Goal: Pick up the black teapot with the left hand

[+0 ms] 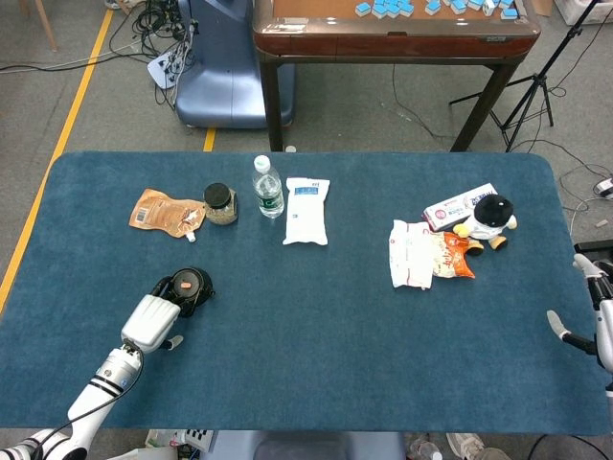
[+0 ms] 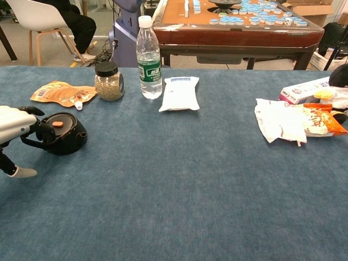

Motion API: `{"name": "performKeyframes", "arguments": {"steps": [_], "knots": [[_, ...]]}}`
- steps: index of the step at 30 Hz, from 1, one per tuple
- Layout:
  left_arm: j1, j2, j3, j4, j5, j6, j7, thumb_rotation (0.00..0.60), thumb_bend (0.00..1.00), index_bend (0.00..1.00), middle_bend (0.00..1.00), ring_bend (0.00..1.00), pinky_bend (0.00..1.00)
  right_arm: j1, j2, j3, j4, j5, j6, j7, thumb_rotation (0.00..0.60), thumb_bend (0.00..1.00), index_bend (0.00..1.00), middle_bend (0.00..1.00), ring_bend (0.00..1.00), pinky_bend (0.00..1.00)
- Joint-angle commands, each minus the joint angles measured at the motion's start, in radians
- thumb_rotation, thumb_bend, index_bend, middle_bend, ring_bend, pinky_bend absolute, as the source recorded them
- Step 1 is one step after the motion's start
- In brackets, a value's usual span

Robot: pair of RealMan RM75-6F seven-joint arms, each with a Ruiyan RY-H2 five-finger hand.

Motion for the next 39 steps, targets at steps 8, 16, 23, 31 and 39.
{"name": "performKeyframes", "arguments": {"steps": [8, 16, 23, 31, 39], "knots": [[0.002, -0.013, -0.002, 0.005, -0.009, 0.001, 0.008, 0.600, 0.16, 0.48, 0.47, 0.35, 0.06, -0.003, -0.004, -0.002, 0.007, 0.004, -0.004, 0.007, 0.600, 0.28, 0.09, 0.22, 0.11, 0.19], [0.004, -0.029, -0.016, 0.010, -0.031, 0.009, 0.032, 0.600, 0.16, 0.53, 0.53, 0.40, 0.01, -0.005, -0.005, -0.004, 0.012, 0.009, -0.009, 0.013, 0.600, 0.28, 0.09, 0.22, 0.11, 0.19], [0.001, -0.031, -0.020, 0.004, -0.046, 0.000, 0.040, 0.600, 0.15, 0.61, 0.61, 0.48, 0.00, -0.006, -0.006, -0.003, 0.016, 0.015, -0.013, 0.017, 0.600, 0.28, 0.09, 0.22, 0.11, 0.18], [-0.001, -0.041, -0.018, 0.007, -0.060, -0.013, 0.044, 0.600, 0.15, 0.64, 0.65, 0.51, 0.00, -0.007, -0.009, -0.002, 0.021, 0.018, -0.016, 0.021, 0.600, 0.28, 0.09, 0.22, 0.11, 0.17], [-0.006, -0.036, -0.023, -0.005, -0.070, -0.023, 0.032, 0.541, 0.15, 0.74, 0.77, 0.61, 0.00, -0.011, -0.010, -0.001, 0.023, 0.020, -0.012, 0.025, 0.600, 0.28, 0.09, 0.22, 0.11, 0.17]]}}
